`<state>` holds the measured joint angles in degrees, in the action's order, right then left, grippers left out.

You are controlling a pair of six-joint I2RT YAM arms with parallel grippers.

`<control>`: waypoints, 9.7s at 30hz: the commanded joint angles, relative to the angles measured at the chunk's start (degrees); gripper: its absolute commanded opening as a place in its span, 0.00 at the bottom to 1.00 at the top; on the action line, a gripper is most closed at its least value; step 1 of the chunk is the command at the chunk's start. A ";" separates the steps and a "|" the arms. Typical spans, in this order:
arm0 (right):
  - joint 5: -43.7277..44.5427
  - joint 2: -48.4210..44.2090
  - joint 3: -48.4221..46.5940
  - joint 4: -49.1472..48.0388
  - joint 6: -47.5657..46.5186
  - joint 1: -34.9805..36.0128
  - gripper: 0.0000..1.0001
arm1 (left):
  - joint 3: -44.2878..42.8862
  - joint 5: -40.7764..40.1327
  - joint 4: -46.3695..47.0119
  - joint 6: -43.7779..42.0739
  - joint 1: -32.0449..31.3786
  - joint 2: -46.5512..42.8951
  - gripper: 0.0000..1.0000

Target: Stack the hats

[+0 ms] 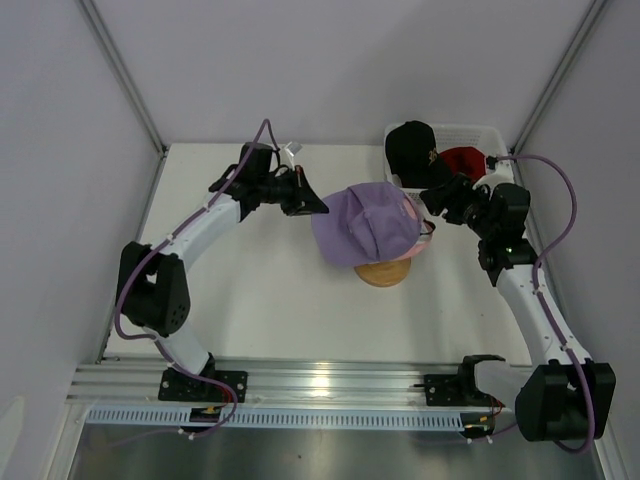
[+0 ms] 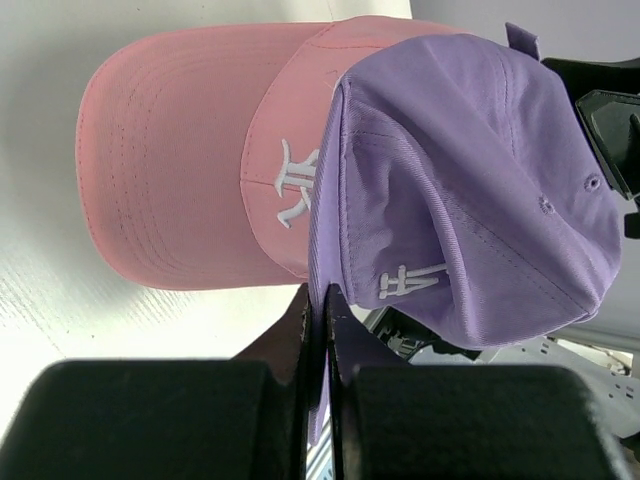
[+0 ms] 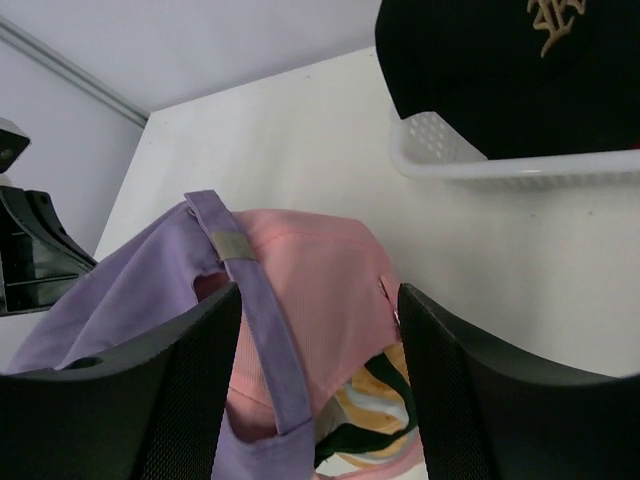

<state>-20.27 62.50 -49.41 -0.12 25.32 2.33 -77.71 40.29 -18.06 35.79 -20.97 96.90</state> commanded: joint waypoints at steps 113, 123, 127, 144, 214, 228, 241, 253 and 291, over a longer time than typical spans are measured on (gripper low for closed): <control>23.26 18.27 -27.15 42.05 -4.23 7.16 0.00 | 3.77 -14.30 7.67 3.84 7.52 -5.40 0.64; 24.41 16.86 -25.04 39.32 -3.00 8.22 0.00 | 11.70 -8.65 24.30 14.73 -0.98 -7.26 0.76; 24.40 17.04 -24.95 39.84 -3.17 8.22 0.00 | 12.49 -11.63 24.65 18.08 -4.07 -5.06 0.76; 22.21 15.72 -21.70 38.18 -3.09 8.48 0.00 | 21.29 -21.14 24.21 19.84 -7.15 -10.25 0.83; 27.04 6.23 -21.86 41.24 -1.50 5.93 0.64 | 31.31 -27.72 19.13 -0.19 -10.32 -12.50 0.56; 23.29 26.75 -52.09 33.71 -18.44 3.21 1.00 | 4.07 -33.17 -9.71 -17.65 -5.75 -23.77 0.98; 7.09 64.58 -84.35 35.03 -26.90 3.21 1.00 | -15.45 -32.38 -16.30 -21.46 -5.66 -13.33 0.96; 11.68 67.67 -86.03 29.56 -18.92 -5.56 1.00 | -22.31 -33.61 -17.27 -21.73 -5.66 -6.29 0.96; 26.52 73.13 -88.31 40.99 -25.58 -10.15 0.00 | -28.37 -36.51 -20.26 -21.20 -3.55 0.22 0.95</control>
<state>4.25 141.25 -132.60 41.65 -0.95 -7.66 -103.33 4.62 -38.41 15.40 -24.93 98.15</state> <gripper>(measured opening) 0.012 0.953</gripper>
